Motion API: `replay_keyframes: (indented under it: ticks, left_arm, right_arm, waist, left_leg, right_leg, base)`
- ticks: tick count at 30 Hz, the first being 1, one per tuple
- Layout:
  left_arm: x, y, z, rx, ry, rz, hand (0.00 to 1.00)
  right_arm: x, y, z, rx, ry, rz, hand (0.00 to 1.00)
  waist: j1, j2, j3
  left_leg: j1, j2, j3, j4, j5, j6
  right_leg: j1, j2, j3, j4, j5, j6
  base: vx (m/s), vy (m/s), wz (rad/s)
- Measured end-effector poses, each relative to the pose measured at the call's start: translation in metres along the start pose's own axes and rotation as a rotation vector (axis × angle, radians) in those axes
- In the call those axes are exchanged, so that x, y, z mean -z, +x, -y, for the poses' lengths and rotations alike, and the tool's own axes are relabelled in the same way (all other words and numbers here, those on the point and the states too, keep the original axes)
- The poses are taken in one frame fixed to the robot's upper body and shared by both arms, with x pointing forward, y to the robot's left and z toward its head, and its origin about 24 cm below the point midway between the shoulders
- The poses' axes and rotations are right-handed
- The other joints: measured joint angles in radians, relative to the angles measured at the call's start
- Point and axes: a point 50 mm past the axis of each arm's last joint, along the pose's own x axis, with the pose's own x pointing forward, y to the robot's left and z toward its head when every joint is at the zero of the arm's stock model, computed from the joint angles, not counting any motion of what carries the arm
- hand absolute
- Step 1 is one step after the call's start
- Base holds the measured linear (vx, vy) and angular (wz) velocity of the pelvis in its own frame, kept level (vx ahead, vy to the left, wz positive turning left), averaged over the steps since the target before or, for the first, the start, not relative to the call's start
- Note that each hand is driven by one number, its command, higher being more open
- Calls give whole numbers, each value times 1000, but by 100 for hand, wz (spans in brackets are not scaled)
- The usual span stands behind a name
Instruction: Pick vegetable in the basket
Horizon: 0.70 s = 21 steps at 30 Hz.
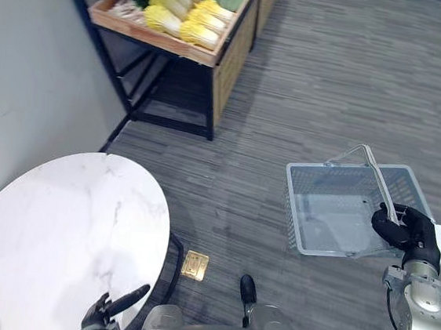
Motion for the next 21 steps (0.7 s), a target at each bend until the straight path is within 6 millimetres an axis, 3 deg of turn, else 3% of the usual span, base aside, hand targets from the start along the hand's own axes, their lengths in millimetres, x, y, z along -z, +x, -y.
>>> replay_keyframes:
  ticks: [1, 3, 5, 9, 16, 19, 21]
  left_arm:
    - [-8, 1, 3, 12, 15, 33, 100]
    - [-22, 3, 15, 53, 47, 92, 100]
    - [-26, 4, 22, 76, 69, 104, 100]
    - [-18, 3, 25, 101, 112, 76, 100]
    - [-5, 0, 17, 85, 129, 38, 100]
    - [5, -2, 8, 68, 170, 2, 100]
    - [9, -3, 3, 58, 184, -14, 100]
  right_arm:
    - [2, -2, 4, 11, -3, -8, 0]
    - [8, -6, 17, 56, -8, -27, 0]
    - [8, -7, 20, 66, -7, -30, 0]
    - [9, -7, 20, 61, -8, -32, 0]
    - [8, -6, 11, 27, -12, -31, 0]
    - [7, -5, 5, 5, -14, -27, 0]
    - [11, -8, 0, 2, 7, -40, 0]
  waist:
    - [-13, -5, 3]
    - [-34, 11, -6]
    - [-35, 12, -7]
    - [-34, 1, -9]
    - [-33, 0, -11]
    - [-31, -11, -10]
    - [-36, -34, -8]
  left_leg:
    - [9, -8, 2, -26, -13, -4]
    - [38, -10, 2, -99, -67, -34]
    - [64, -19, 5, -147, -88, -50]
    - [98, -49, 58, -153, -106, -42]
    - [113, -57, 117, -151, -119, -38]
    - [109, -60, 175, -128, -143, -33]
    - [94, -64, 206, -92, -165, -16]
  right_leg:
    - [-8, -8, 4, -2, 21, 16]
    - [-28, -8, 8, -2, 75, 45]
    - [-41, -9, 32, -2, 88, 62]
    - [-42, -22, 92, -2, 97, 76]
    - [-64, -8, 161, -1, 112, 96]
    - [-87, 8, 220, -1, 120, 99]
    - [-117, 22, 247, 26, 116, 93]
  base:
    - [-79, 144, -8]
    - [-112, 195, -9]
    - [-89, 222, -34]
    - [-37, 117, -41]
    - [7, 14, -29]
    - [-30, -7, -62]
    - [-50, -3, -53]
